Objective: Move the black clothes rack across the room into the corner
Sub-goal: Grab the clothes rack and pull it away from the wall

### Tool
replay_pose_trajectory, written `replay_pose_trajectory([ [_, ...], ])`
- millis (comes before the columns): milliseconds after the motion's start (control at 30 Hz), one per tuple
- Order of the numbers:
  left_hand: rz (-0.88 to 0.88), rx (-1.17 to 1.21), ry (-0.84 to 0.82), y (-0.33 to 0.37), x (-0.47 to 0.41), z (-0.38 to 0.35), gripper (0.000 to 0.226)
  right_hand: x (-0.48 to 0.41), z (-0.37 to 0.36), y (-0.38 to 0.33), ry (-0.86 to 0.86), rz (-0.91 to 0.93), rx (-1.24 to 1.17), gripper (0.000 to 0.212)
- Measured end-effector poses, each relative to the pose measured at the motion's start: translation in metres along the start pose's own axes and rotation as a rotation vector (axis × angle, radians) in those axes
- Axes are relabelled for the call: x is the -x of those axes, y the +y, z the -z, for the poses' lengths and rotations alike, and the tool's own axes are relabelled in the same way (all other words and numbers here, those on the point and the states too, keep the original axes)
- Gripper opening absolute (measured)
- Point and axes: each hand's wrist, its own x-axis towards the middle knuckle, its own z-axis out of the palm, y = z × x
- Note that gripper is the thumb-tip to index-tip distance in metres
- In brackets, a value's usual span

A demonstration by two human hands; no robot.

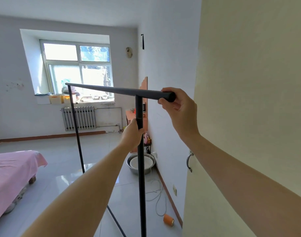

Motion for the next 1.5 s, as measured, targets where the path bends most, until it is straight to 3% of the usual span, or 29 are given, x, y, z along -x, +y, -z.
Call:
replay_pose_trajectory([
  [400, 0.166, -0.016, 0.013, -0.053, -0.072, 0.034, 0.038, -0.052, -0.092, 0.061, -0.135, 0.096, -0.08, 0.033],
  [800, 0.253, -0.109, 0.168, -0.133, -0.16, 0.057, 0.037, -0.118, -0.217, 0.138, -0.273, 0.303, -0.201, 0.033],
  [1000, 0.263, -0.099, 0.21, -0.178, -0.214, 0.064, 0.032, -0.148, -0.276, 0.179, -0.284, 0.31, -0.213, 0.029],
  [1267, 0.206, 0.101, 0.099, -0.268, -0.288, 0.076, 0.025, -0.193, -0.351, 0.232, -0.276, 0.309, -0.13, 0.03],
  [1500, 0.146, 0.141, 0.015, -0.329, -0.378, 0.089, 0.027, -0.232, -0.422, 0.271, -0.169, 0.138, -0.105, 0.026],
])
